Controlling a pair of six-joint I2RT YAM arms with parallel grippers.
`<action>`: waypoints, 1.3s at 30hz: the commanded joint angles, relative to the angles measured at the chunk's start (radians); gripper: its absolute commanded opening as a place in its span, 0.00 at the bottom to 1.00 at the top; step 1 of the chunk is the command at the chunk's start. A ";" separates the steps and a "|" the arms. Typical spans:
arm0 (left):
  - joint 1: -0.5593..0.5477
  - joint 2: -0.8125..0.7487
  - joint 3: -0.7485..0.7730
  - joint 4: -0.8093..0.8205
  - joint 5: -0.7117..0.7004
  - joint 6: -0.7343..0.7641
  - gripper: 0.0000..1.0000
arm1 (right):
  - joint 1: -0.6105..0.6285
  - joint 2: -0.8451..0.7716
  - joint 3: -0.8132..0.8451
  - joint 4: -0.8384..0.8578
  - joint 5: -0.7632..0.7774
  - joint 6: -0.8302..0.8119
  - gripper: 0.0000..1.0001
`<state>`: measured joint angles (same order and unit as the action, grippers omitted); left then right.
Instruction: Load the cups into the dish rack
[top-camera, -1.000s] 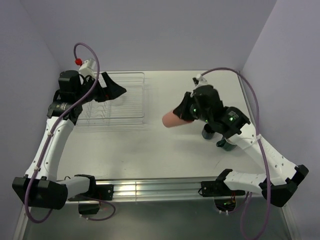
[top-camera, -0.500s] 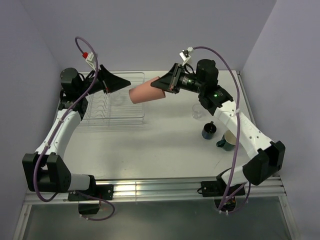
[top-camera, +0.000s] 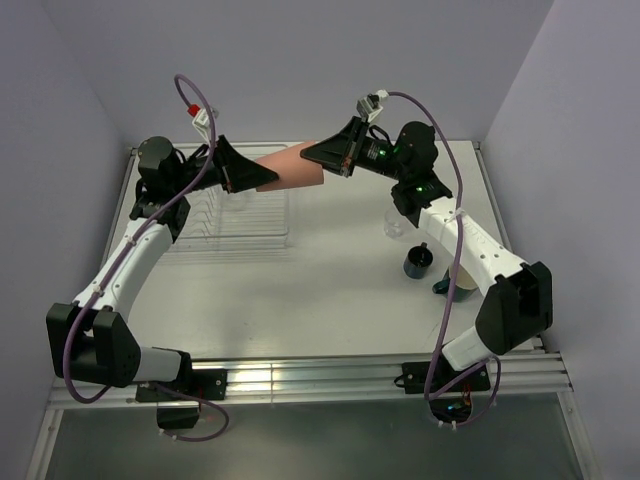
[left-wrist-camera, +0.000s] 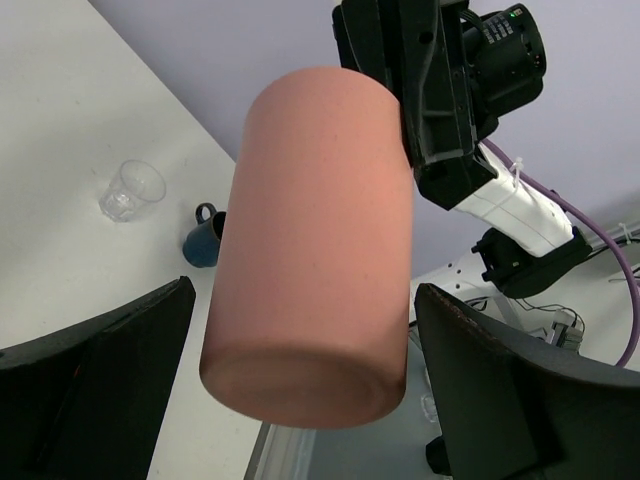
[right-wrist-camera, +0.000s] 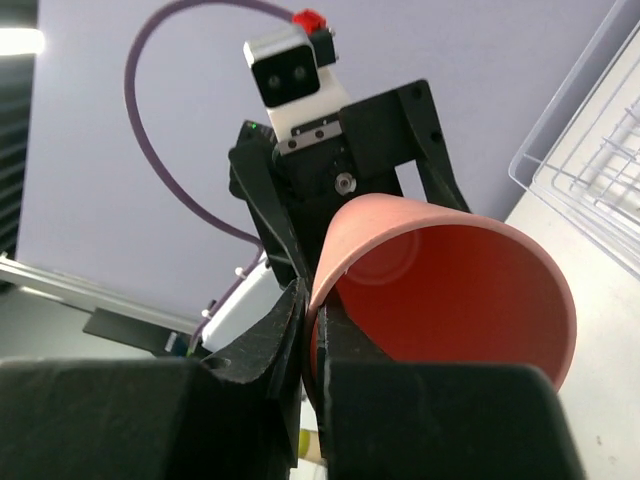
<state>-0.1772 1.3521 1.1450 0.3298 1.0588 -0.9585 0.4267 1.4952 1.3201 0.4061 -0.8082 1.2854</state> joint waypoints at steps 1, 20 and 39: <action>-0.004 -0.030 0.016 0.028 0.010 0.029 0.99 | -0.032 -0.003 -0.018 0.164 -0.025 0.069 0.00; -0.025 -0.004 0.071 -0.046 -0.003 0.058 0.83 | -0.031 0.025 -0.059 0.254 -0.043 0.098 0.00; -0.034 -0.013 0.212 -0.326 -0.172 0.225 0.00 | -0.035 -0.015 -0.006 -0.091 0.082 -0.177 0.28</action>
<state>-0.1997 1.3613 1.2469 0.0776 0.9939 -0.8261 0.3935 1.5223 1.2720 0.4850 -0.7891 1.2819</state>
